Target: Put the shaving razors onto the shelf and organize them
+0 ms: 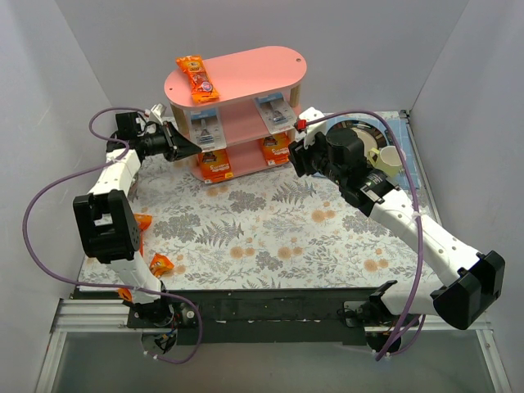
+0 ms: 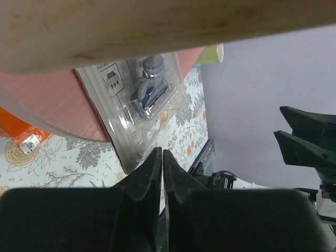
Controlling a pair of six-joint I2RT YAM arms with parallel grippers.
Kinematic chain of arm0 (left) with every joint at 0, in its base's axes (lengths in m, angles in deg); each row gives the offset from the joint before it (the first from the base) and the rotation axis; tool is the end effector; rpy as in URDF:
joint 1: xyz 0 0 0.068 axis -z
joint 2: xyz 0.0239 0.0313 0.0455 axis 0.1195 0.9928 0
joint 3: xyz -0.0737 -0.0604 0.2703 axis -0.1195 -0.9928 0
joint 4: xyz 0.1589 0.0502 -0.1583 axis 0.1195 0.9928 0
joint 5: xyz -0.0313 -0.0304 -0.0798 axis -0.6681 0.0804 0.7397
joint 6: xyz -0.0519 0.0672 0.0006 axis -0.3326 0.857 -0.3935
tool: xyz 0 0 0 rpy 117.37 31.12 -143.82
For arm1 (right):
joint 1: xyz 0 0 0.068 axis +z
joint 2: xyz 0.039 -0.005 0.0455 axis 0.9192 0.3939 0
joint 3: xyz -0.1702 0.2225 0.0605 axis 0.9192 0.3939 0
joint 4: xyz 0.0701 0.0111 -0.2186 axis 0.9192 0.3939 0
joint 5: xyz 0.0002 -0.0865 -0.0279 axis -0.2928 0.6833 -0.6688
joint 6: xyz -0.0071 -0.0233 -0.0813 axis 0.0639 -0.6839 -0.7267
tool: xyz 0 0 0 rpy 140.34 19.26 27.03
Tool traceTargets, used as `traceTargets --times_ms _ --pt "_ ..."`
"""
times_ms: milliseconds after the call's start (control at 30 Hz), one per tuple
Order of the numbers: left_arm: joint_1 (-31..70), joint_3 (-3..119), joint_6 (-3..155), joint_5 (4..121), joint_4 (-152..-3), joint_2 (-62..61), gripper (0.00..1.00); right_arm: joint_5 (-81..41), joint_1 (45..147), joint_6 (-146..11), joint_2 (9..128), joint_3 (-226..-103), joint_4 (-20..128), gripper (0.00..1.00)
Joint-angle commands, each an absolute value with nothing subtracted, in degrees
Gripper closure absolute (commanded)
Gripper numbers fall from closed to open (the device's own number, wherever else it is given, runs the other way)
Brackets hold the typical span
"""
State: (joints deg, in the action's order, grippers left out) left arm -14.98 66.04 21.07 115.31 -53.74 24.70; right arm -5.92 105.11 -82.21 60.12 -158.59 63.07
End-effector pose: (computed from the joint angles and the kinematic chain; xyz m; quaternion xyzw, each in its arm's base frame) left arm 0.3780 -0.0120 0.2935 -0.3170 0.7504 -0.5753 0.0740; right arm 0.2367 0.1767 0.3961 -0.2734 0.7306 0.1236 0.6133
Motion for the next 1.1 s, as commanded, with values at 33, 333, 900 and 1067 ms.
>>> traceTargets --times_ms 33,333,900,1067 --pt "-15.0 70.0 20.9 116.1 -55.2 27.2 0.95 -5.6 105.0 -82.2 59.7 -158.8 59.9 0.41" --pt "-15.1 70.6 20.5 120.4 -55.3 23.6 0.89 -4.4 104.9 -83.3 58.8 -158.1 59.8 0.41" --pt "-30.7 62.8 70.0 75.3 -7.5 10.6 0.55 -13.9 105.0 -84.1 62.2 -159.6 60.8 0.35" --pt "-33.4 49.3 72.3 63.6 -16.5 2.6 0.5 -20.2 105.0 -85.8 62.9 -160.7 62.4 0.32"
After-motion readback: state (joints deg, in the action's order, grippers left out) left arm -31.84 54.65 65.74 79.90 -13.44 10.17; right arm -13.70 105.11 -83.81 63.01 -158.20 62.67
